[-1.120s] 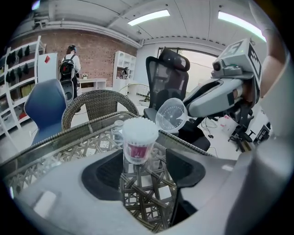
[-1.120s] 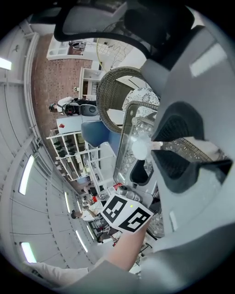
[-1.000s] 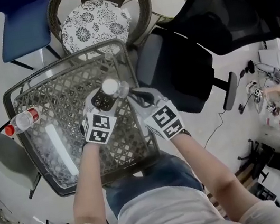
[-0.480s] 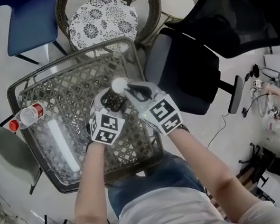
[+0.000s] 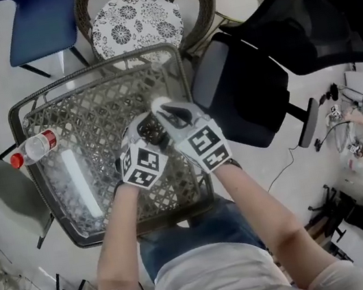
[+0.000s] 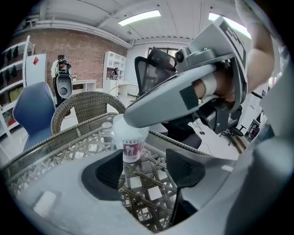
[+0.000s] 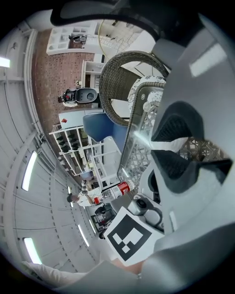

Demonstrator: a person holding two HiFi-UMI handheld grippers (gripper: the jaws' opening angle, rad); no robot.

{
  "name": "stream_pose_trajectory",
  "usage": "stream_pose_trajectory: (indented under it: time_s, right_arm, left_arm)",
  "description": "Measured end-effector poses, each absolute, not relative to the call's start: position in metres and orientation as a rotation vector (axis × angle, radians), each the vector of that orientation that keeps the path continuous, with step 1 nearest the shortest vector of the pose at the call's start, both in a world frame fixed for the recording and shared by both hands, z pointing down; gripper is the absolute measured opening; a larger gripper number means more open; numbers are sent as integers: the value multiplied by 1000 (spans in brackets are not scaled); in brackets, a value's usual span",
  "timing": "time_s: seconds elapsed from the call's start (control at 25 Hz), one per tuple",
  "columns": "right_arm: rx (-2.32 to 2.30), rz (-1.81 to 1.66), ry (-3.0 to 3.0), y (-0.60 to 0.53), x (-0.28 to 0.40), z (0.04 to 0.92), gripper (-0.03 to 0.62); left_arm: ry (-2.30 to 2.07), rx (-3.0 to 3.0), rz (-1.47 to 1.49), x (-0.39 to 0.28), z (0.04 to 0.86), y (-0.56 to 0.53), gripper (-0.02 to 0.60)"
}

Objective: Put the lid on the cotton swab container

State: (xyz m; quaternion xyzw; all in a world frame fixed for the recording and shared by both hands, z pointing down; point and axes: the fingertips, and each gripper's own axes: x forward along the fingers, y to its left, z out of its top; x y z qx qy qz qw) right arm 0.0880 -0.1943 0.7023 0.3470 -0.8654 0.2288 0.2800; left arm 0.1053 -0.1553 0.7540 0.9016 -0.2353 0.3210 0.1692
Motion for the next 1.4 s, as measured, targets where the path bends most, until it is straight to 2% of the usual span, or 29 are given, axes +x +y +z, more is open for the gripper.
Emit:
stream_pose_trajectory:
  time_s: [0.2,0.4,1.4]
  right_arm:
    - [930,558,-2311,-195,86,706,47]
    - [971,558,-2319,-199,89,708,9]
    - [985,457,-2310,-198,80,710,29]
  left_arm:
    - [-661,2566,905,105,755,-154,279]
    - [-650,2565,908,103,756,-151,278]
    - [-782,2498,882,65,738,-134,279]
